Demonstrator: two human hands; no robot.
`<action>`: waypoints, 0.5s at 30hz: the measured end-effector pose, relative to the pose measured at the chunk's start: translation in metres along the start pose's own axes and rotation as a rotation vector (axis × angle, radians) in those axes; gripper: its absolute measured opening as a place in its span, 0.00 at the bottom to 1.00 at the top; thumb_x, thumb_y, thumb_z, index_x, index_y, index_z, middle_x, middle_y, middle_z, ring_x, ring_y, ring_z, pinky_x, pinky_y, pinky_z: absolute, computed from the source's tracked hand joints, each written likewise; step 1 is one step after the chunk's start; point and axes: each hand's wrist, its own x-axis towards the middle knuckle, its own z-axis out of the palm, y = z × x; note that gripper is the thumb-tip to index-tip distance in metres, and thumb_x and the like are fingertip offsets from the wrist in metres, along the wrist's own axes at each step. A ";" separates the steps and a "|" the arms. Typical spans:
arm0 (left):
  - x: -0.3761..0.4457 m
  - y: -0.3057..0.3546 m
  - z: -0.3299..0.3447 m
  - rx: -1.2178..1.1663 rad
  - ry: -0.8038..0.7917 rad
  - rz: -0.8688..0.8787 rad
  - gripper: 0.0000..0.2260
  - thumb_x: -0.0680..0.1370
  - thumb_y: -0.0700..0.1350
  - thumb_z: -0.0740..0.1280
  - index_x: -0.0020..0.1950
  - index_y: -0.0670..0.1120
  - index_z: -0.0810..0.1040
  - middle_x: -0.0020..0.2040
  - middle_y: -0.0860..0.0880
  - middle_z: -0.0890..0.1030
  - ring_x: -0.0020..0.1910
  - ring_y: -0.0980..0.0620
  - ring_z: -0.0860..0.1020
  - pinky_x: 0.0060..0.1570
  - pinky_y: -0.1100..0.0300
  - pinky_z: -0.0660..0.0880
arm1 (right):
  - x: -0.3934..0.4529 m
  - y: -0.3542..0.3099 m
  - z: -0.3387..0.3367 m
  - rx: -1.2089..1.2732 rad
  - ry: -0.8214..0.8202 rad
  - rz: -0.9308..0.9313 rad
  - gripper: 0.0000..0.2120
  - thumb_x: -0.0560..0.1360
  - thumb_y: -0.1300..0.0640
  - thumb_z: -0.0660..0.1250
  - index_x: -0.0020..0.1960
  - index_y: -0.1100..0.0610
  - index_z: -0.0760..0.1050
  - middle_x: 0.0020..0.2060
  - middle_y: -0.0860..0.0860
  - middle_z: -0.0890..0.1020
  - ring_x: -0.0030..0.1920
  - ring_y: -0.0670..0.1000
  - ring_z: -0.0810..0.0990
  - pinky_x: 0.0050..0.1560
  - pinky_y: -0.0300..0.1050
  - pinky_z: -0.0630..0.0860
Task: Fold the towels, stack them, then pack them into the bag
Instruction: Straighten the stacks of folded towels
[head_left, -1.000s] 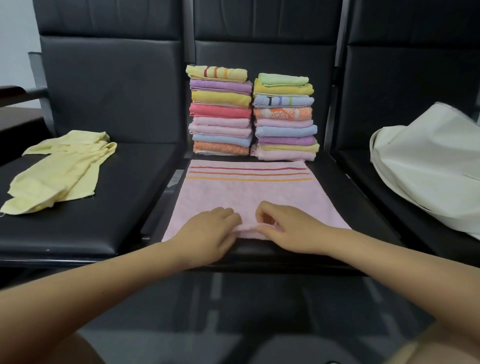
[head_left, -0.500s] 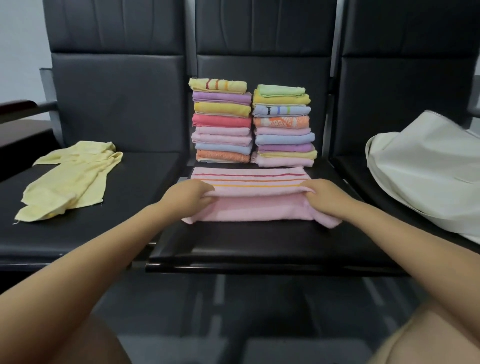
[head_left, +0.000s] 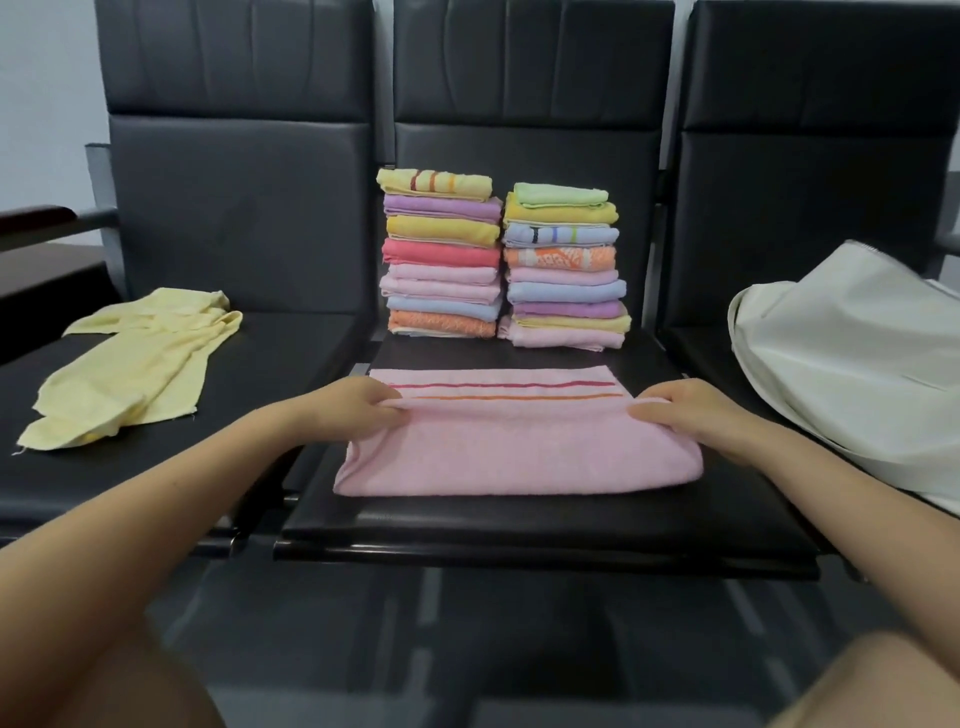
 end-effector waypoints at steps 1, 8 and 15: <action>0.004 -0.001 -0.005 0.008 0.005 0.003 0.14 0.79 0.51 0.64 0.48 0.41 0.80 0.45 0.46 0.80 0.46 0.48 0.78 0.50 0.56 0.73 | 0.005 0.000 0.000 -0.001 0.031 0.003 0.08 0.77 0.56 0.67 0.48 0.60 0.82 0.43 0.49 0.82 0.45 0.47 0.78 0.45 0.43 0.72; 0.047 -0.007 -0.020 0.172 0.146 0.013 0.11 0.77 0.45 0.64 0.34 0.48 0.74 0.34 0.52 0.74 0.35 0.53 0.72 0.35 0.60 0.67 | 0.056 -0.004 0.013 0.107 0.329 -0.012 0.08 0.77 0.58 0.64 0.49 0.55 0.81 0.45 0.49 0.81 0.48 0.49 0.78 0.43 0.41 0.71; 0.091 -0.023 -0.015 0.257 0.261 -0.035 0.08 0.79 0.42 0.59 0.44 0.49 0.77 0.43 0.53 0.77 0.46 0.50 0.76 0.43 0.56 0.72 | 0.102 -0.011 0.026 0.129 0.503 -0.025 0.08 0.77 0.59 0.62 0.47 0.57 0.80 0.44 0.52 0.81 0.47 0.55 0.79 0.50 0.51 0.75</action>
